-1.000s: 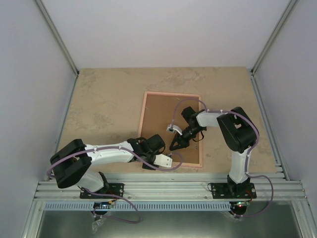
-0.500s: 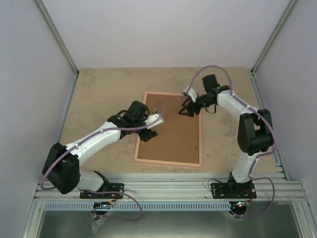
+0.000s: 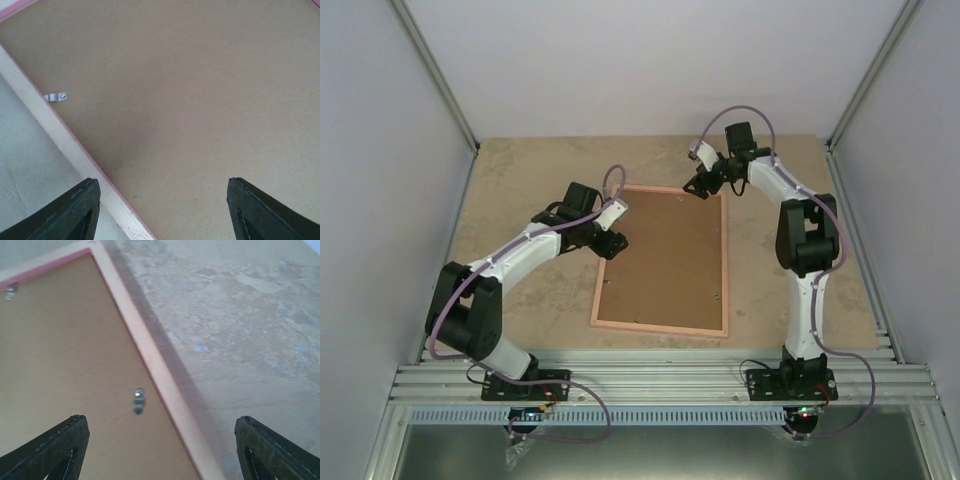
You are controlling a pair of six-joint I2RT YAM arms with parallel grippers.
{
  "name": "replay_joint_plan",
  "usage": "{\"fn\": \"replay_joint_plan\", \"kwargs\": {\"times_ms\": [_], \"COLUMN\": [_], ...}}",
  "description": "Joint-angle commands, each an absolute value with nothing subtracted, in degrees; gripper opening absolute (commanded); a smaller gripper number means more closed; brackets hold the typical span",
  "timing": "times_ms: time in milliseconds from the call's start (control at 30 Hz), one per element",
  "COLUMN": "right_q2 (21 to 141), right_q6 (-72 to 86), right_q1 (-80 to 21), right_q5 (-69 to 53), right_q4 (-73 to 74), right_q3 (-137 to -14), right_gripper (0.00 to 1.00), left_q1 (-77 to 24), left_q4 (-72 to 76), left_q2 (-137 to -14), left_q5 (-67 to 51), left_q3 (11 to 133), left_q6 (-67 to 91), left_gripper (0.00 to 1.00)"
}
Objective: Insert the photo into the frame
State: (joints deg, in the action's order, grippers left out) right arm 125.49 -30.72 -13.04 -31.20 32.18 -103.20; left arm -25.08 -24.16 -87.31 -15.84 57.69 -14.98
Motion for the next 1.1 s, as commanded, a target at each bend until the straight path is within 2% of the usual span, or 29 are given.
{"fn": "replay_joint_plan", "kwargs": {"times_ms": [0, 367, 633, 733, 900, 1067], "right_q2": [131.57, 141.17, 143.64, 143.97, 144.57, 144.54], "right_q6": [-34.25, -37.59, -38.94, -39.11, -39.69, -40.27], "right_q1": [-13.18, -13.73, -15.65, -16.06, -16.0, -15.42], "right_q5": [-29.51, -33.64, -32.69, -31.73, -29.59, -28.27], "right_q4": [35.5, 41.51, 42.19, 42.19, 42.34, 42.4], "right_q3": [-109.85, -118.78, -120.15, -120.15, -120.0, -119.45], "right_gripper": [0.81, 0.81, 0.77, 0.71, 0.54, 0.43], "left_q1": [-23.42, -23.16, -23.12, -23.12, -23.12, -23.12], "left_q4": [-22.63, -22.28, -22.19, -22.07, -22.04, -21.95], "left_q2": [-88.71, -89.91, -90.26, -90.29, -90.28, -90.56], "left_q5": [-18.9, -20.02, -20.12, -20.08, -19.9, -19.58], "left_q3": [59.12, 59.49, 59.3, 59.25, 59.12, 59.35], "left_q6": [-13.11, -13.11, -13.21, -13.19, -13.47, -13.62], "left_gripper": [0.72, 0.72, 0.71, 0.71, 0.71, 0.7]}}
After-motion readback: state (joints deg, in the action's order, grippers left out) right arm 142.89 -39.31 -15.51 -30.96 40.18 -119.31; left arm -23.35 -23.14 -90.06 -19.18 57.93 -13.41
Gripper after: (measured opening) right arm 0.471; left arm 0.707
